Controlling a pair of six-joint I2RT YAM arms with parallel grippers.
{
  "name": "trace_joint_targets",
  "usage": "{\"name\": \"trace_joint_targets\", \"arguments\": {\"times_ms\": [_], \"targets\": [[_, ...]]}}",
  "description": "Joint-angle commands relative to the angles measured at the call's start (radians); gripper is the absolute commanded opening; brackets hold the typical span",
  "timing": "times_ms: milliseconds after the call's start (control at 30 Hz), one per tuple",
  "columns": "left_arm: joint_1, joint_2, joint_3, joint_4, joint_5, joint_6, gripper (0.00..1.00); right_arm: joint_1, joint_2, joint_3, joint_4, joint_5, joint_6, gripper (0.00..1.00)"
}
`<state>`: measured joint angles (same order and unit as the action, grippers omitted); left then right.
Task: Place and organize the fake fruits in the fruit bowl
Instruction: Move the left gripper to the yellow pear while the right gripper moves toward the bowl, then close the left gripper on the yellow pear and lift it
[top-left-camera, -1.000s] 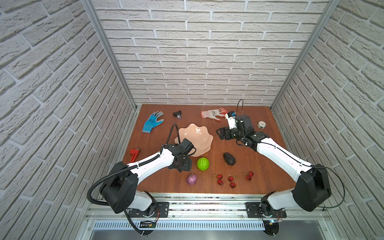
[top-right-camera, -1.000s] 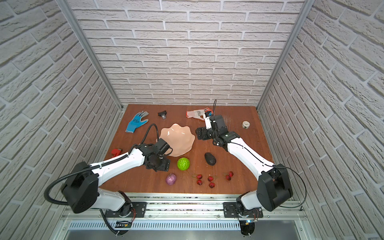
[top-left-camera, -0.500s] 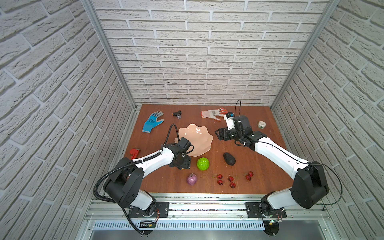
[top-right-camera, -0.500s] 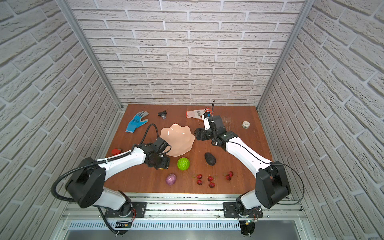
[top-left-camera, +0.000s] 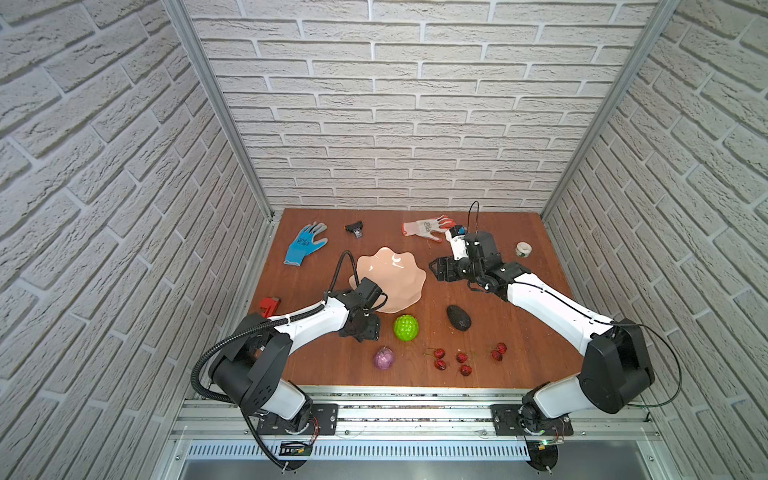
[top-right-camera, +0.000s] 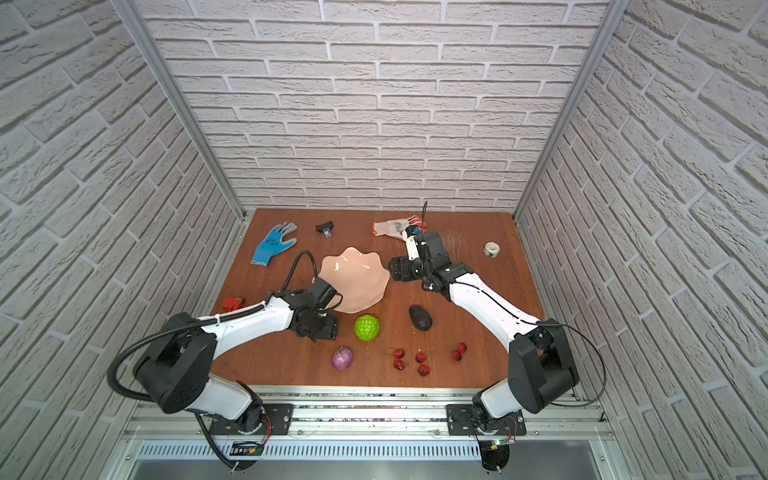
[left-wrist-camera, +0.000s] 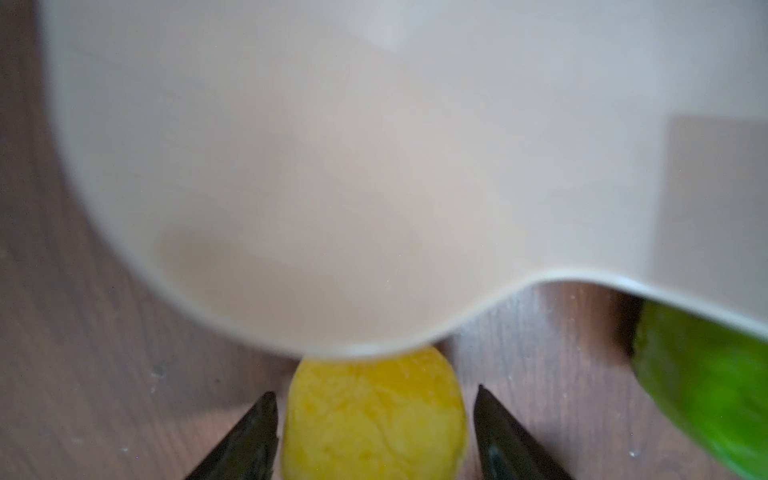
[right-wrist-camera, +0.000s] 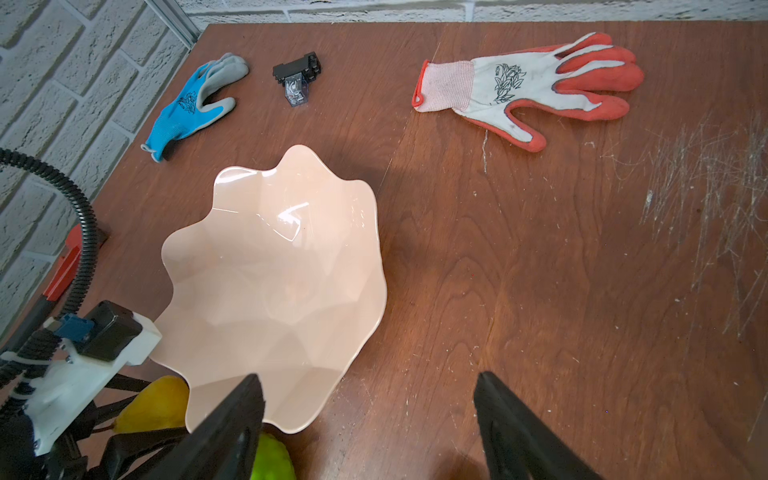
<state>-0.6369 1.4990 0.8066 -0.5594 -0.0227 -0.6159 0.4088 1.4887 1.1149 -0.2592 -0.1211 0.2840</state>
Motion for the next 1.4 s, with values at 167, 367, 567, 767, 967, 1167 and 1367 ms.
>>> {"name": "trace_joint_targets", "arguments": {"times_ms": [167, 367, 567, 767, 967, 1167, 1367], "targets": [[0.007, 0.023, -0.008, 0.039, -0.035, 0.018, 0.77, 0.007, -0.019, 0.016, 0.014, -0.009, 0.012, 0.76], [0.008, 0.032, -0.013, 0.045, -0.041, 0.018, 0.71, 0.007, -0.009, 0.02, 0.015, -0.016, 0.007, 0.74], [0.008, 0.036, -0.022, 0.046, -0.053, 0.019, 0.63, 0.008, -0.004, 0.026, 0.01, -0.024, 0.001, 0.7], [0.009, 0.024, -0.024, 0.026, -0.04, 0.025, 0.5, 0.008, -0.01, 0.024, 0.007, -0.02, -0.002, 0.7], [0.014, -0.053, -0.018, -0.024, -0.049, 0.021, 0.49, 0.009, -0.009, 0.025, 0.013, -0.02, -0.001, 0.69], [0.024, -0.11, -0.017, -0.089, -0.035, 0.018, 0.48, 0.01, 0.005, 0.033, 0.029, -0.028, 0.007, 0.69], [0.046, -0.195, -0.01, -0.16, -0.004, 0.003, 0.45, 0.01, 0.009, 0.06, 0.038, -0.066, 0.032, 0.69]]}}
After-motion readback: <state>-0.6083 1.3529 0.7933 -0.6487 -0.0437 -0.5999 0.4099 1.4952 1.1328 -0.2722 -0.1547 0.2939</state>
